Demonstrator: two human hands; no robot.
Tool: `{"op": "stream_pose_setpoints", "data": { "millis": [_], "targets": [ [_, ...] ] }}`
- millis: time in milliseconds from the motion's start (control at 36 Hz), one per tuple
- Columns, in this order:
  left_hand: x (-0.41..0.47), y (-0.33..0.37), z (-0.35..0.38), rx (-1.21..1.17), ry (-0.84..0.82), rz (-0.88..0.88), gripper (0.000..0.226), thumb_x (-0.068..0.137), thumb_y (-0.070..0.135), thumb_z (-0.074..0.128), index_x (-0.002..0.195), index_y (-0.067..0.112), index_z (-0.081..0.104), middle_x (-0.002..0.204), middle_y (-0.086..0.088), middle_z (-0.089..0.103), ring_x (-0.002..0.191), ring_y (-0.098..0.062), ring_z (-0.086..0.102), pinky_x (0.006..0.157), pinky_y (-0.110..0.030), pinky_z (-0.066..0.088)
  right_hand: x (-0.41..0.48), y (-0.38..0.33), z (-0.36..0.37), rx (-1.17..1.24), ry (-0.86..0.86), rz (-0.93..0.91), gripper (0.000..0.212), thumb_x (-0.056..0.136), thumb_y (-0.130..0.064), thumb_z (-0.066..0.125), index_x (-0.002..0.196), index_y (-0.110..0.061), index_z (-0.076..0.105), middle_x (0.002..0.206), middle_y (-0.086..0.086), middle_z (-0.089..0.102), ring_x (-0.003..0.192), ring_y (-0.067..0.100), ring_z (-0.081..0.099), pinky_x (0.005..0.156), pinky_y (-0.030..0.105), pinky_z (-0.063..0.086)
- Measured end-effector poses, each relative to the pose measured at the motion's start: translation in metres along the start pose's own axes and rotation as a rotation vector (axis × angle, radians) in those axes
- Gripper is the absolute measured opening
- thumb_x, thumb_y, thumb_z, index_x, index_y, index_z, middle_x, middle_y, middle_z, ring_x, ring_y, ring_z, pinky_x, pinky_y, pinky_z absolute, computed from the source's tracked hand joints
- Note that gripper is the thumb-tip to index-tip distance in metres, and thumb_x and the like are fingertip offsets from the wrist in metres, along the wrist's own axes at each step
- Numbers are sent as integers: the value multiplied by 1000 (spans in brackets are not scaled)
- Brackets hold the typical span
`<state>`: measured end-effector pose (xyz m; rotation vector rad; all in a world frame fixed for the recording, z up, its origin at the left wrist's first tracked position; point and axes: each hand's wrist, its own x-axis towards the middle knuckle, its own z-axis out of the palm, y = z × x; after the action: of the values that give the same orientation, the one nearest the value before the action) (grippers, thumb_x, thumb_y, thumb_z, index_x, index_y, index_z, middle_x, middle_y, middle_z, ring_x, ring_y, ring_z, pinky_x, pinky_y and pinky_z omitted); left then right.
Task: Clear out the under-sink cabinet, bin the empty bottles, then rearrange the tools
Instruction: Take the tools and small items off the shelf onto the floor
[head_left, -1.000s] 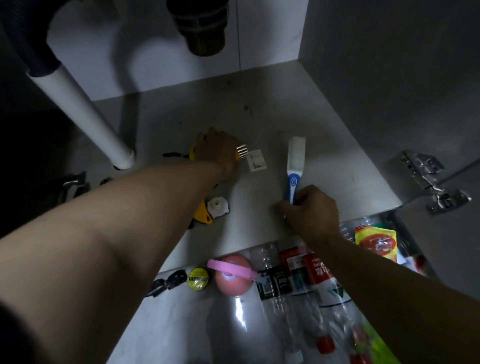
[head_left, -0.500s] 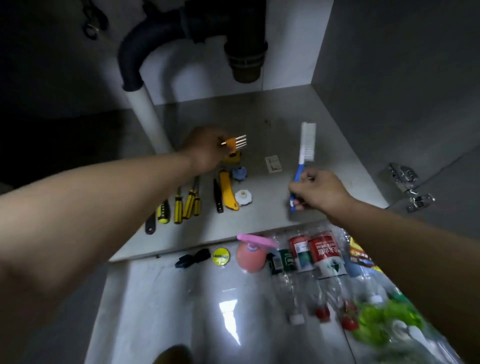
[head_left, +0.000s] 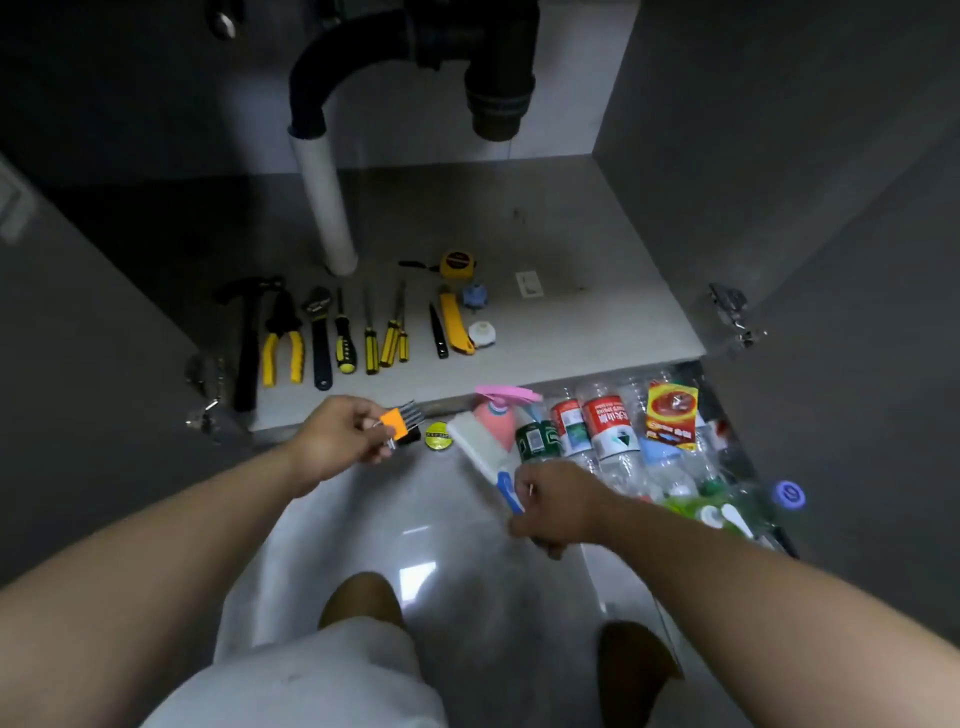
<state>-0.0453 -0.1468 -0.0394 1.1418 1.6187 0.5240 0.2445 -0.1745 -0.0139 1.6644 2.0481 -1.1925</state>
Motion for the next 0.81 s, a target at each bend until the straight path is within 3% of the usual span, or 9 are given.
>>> {"op": "stream_pose_setpoints", "data": {
  "millis": [83, 278, 361, 417, 472, 556, 694, 750, 806],
  "targets": [
    [2, -28, 16, -11, -37, -55, 8, 95, -5, 64, 100, -11, 66, 84, -26, 64, 57, -10, 68, 54, -18, 54, -9, 30, 41, -95, -42, 98, 25, 75, -38, 71, 81, -22, 53, 78, -1, 69, 73, 19, 71, 65, 31, 57],
    [19, -72, 44, -65, 2, -178, 23, 93, -4, 66, 116, -5, 64, 99, -34, 65, 72, -26, 68, 64, -23, 59, -7, 72, 96, -83, 66, 231, 38, 74, -53, 69, 74, -29, 40, 78, -11, 49, 69, 10, 46, 53, 20, 26],
    [22, -86, 51, -104, 68, -214, 21, 93, -4, 67, 113, -5, 65, 100, -35, 68, 71, -25, 68, 75, -31, 58, 11, 65, 101, -91, 88, 210, 31, 75, -45, 70, 87, -28, 48, 90, -6, 56, 80, 15, 56, 66, 26, 43],
    [22, -93, 54, -127, 107, -240, 19, 93, -4, 66, 113, -6, 67, 93, -30, 69, 69, -24, 65, 73, -29, 56, 27, 56, 102, -78, 98, 190, 30, 76, -39, 71, 95, -25, 54, 100, -1, 61, 90, 20, 62, 79, 34, 54],
    [21, -98, 57, -153, 136, -261, 19, 95, -5, 63, 113, -6, 68, 93, -26, 69, 68, -22, 63, 66, -23, 56, 44, 47, 102, -108, 101, 144, 32, 79, -35, 71, 104, -23, 56, 106, 2, 60, 96, 21, 62, 87, 38, 55],
    [19, -104, 59, -203, 192, -281, 20, 96, -7, 60, 114, -8, 68, 92, -23, 66, 63, -19, 59, 54, -13, 53, 72, 34, 98, -203, 118, 74, 32, 85, -30, 66, 114, -20, 56, 110, 5, 56, 100, 27, 62, 86, 40, 54],
    [22, -122, 58, -271, 320, -330, 16, 97, -4, 61, 111, -4, 69, 88, -20, 67, 61, -17, 58, 48, -12, 50, 103, 19, 92, -348, 204, 31, 31, 96, -20, 53, 127, -19, 51, 124, 8, 50, 107, 28, 59, 87, 42, 55],
    [26, -129, 57, -307, 371, -351, 16, 97, -4, 60, 110, -2, 68, 89, -19, 67, 63, -19, 59, 54, -15, 53, 106, 18, 93, -338, 282, 45, 35, 98, -18, 50, 133, -18, 46, 132, 10, 46, 108, 27, 59, 85, 41, 56],
    [30, -135, 57, -352, 395, -379, 16, 98, -4, 57, 109, 2, 68, 90, -19, 67, 70, -23, 61, 69, -27, 57, 104, 19, 97, -263, 354, 72, 37, 99, -18, 49, 135, -17, 41, 138, 13, 42, 104, 26, 62, 84, 40, 58]
  ]
}}
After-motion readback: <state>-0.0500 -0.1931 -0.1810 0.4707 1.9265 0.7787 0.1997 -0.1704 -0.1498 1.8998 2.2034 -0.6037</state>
